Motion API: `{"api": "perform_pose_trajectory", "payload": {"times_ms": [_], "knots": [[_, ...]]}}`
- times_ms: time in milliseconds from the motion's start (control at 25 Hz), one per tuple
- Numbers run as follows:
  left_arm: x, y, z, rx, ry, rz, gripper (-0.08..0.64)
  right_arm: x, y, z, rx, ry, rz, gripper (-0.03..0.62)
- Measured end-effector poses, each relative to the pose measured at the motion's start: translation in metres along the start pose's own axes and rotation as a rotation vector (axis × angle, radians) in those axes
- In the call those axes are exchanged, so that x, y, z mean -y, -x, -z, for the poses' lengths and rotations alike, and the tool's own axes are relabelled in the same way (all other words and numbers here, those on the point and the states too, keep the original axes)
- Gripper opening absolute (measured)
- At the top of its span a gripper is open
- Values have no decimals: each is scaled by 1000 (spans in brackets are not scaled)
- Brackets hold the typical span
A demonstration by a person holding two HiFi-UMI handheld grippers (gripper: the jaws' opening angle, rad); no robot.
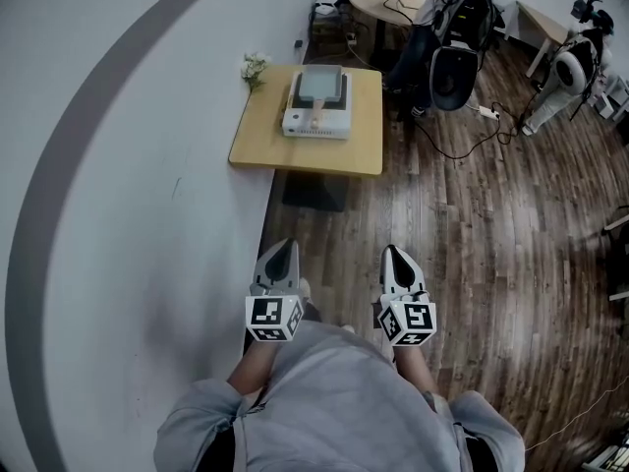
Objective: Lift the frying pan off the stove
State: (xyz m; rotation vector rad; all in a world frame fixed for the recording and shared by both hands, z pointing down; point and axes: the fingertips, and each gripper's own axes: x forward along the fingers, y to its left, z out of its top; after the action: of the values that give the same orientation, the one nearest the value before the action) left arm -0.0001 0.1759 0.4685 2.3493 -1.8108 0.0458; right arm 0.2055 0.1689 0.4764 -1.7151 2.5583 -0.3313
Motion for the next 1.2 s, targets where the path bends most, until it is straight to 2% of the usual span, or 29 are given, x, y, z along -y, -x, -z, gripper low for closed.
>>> {"api": "perform_pose_trajectory", "payload": {"times_ms": [280, 560, 880, 1200], "knots": [[0, -28, 2, -8, -1, 27, 3, 14, -18, -1, -1, 0, 17, -2], [-17, -65, -4, -1, 15, 37, 3, 21, -57, -2, -19, -1, 30, -2], [-75, -114, -14, -2, 40, 26, 3, 5, -133, -5, -33, -2, 23, -2], [-129, -154, -27, -22, 29, 68, 3, -19, -204, -7, -33, -30, 33, -2]]}}
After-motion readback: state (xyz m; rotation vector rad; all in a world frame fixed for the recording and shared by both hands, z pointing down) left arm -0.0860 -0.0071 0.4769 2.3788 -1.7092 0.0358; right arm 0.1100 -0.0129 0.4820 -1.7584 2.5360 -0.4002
